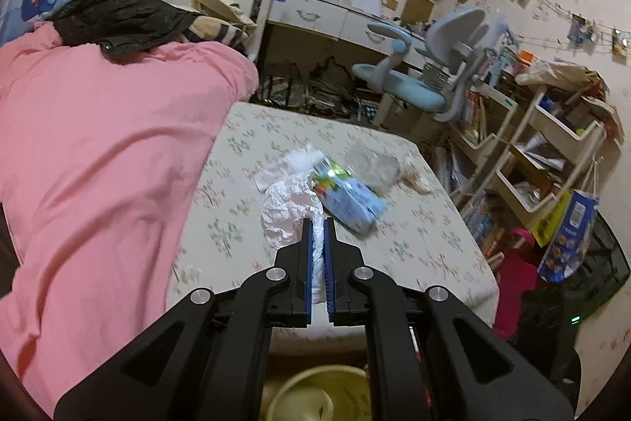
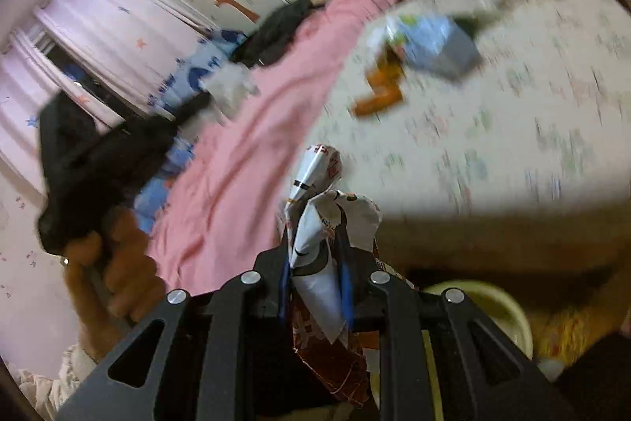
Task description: Collect trash
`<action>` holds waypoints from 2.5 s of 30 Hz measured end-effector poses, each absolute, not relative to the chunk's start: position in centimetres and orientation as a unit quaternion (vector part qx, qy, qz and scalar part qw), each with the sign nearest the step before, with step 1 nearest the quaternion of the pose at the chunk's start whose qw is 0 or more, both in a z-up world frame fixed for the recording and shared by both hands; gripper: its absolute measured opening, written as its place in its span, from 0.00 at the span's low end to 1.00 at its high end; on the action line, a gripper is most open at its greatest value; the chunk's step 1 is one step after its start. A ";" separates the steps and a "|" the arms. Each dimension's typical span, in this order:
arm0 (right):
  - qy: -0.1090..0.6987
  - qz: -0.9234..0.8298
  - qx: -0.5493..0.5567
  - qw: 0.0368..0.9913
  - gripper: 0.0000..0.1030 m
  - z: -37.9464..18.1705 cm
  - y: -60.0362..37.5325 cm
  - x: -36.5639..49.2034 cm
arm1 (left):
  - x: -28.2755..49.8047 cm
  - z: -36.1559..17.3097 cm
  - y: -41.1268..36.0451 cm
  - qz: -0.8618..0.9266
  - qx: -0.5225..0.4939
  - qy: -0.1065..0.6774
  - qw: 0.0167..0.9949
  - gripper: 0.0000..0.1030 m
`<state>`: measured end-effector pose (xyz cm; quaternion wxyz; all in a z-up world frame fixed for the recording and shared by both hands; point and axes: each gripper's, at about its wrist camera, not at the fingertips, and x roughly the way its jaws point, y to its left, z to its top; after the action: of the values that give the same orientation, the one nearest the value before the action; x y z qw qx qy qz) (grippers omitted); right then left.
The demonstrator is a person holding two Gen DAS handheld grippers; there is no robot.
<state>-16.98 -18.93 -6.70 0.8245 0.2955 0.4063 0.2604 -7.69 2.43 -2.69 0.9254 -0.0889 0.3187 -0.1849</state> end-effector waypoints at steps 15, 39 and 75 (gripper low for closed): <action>0.532 0.155 0.253 0.793 0.51 -12.9 -18.5 -19.0 | -12.7 -5.1 0.0 -0.219 -0.073 0.350 0.908 0.05; 0.351 0.036 0.204 0.913 0.67 -5.6 -22.4 -20.2 | -18.8 -13.1 -6.3 -0.244 0.059 0.485 0.837 0.35; 0.268 0.040 0.059 0.961 0.91 0.1 -22.8 -12.4 | -4.9 -5.1 -0.7 -0.018 -0.028 0.290 0.957 0.92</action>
<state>-12.43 -22.78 0.13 0.9608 0.0593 0.2679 0.0398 -4.89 -0.68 -5.08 0.9566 -0.0279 0.2895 -0.0181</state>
